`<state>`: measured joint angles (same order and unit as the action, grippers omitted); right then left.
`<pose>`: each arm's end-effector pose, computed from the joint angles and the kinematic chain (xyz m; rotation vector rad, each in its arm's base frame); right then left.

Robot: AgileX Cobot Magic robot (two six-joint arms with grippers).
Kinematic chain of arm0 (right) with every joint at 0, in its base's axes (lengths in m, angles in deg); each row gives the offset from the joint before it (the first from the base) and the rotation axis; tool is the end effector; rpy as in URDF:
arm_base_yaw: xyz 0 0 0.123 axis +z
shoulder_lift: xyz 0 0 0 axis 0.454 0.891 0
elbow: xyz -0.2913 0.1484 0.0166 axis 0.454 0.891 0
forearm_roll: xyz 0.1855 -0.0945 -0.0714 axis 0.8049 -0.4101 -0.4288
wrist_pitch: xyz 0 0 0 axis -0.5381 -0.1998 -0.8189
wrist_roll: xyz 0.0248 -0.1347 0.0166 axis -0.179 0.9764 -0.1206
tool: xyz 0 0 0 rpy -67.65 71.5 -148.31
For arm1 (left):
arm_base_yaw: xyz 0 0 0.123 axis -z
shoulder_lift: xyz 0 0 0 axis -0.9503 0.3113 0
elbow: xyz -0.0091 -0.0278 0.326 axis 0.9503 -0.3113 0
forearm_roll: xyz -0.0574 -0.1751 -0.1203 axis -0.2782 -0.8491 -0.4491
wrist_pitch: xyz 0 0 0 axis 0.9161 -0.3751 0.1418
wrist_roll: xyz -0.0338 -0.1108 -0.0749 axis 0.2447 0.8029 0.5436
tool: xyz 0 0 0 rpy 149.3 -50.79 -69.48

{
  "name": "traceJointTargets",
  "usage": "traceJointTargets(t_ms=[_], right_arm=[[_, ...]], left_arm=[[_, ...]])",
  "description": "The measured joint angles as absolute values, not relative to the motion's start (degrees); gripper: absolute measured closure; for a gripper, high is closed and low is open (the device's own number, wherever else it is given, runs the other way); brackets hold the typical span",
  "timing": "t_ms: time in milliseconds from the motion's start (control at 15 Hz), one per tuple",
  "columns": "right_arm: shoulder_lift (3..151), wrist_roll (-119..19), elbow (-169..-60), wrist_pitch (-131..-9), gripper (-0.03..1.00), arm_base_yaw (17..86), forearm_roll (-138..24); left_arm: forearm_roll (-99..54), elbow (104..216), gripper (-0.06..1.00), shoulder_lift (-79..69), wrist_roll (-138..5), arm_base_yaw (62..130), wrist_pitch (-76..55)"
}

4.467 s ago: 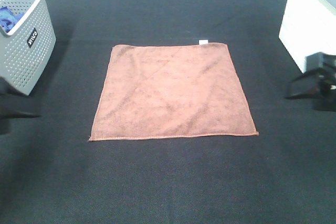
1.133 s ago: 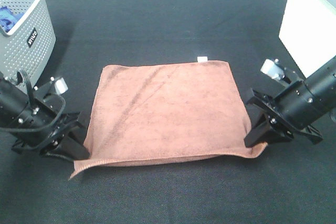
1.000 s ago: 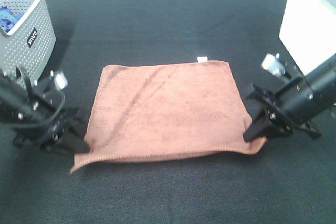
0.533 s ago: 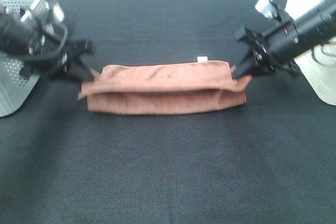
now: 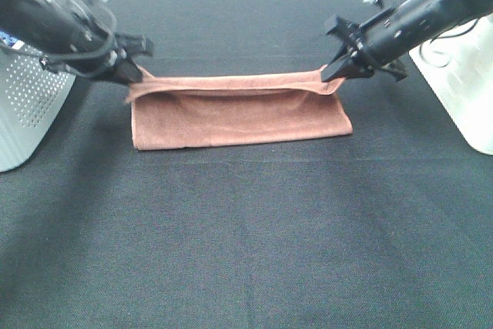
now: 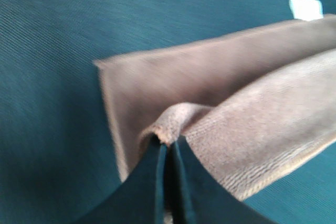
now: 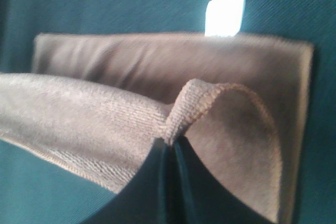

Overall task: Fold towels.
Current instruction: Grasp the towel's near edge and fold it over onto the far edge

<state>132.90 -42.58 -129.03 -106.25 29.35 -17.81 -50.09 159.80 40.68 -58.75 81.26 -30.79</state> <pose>0.4852 0.0926 0.1603 -0.0690 2.6355 0.7933 0.4523 -0.1128 0.1806 0.0609 2.5172 -0.4967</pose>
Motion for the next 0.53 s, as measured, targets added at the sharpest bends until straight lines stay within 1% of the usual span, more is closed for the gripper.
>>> traceJointTargets(t_ms=[267, 333, 400, 467, 533], right_arm=[[136.68, -42.58, -129.54, -102.87, 0.97, 29.35, -17.81], [137.60, -42.58, -129.54, -102.24, 0.94, 29.35, -17.92], [137.94, -42.58, -129.54, -101.84, 0.85, 29.35, -17.92], [137.94, -42.58, -129.54, -101.78, 0.75, 29.35, -17.92], [137.94, -42.58, -129.54, -101.78, 0.60, 29.35, -17.92]], left_arm=[[-50.21, 164.16, 0.94, 45.49, -58.93, 81.26, -30.91], [-50.21, 164.90, 0.93, 46.52, -58.93, 81.26, -31.08], [-50.21, 165.47, 0.86, 47.21, -58.47, 81.31, -31.08], [-50.21, 165.47, 0.77, 47.27, -58.41, 81.31, -31.14], [-50.21, 165.47, 0.62, 47.33, -58.41, 81.31, -31.19]])
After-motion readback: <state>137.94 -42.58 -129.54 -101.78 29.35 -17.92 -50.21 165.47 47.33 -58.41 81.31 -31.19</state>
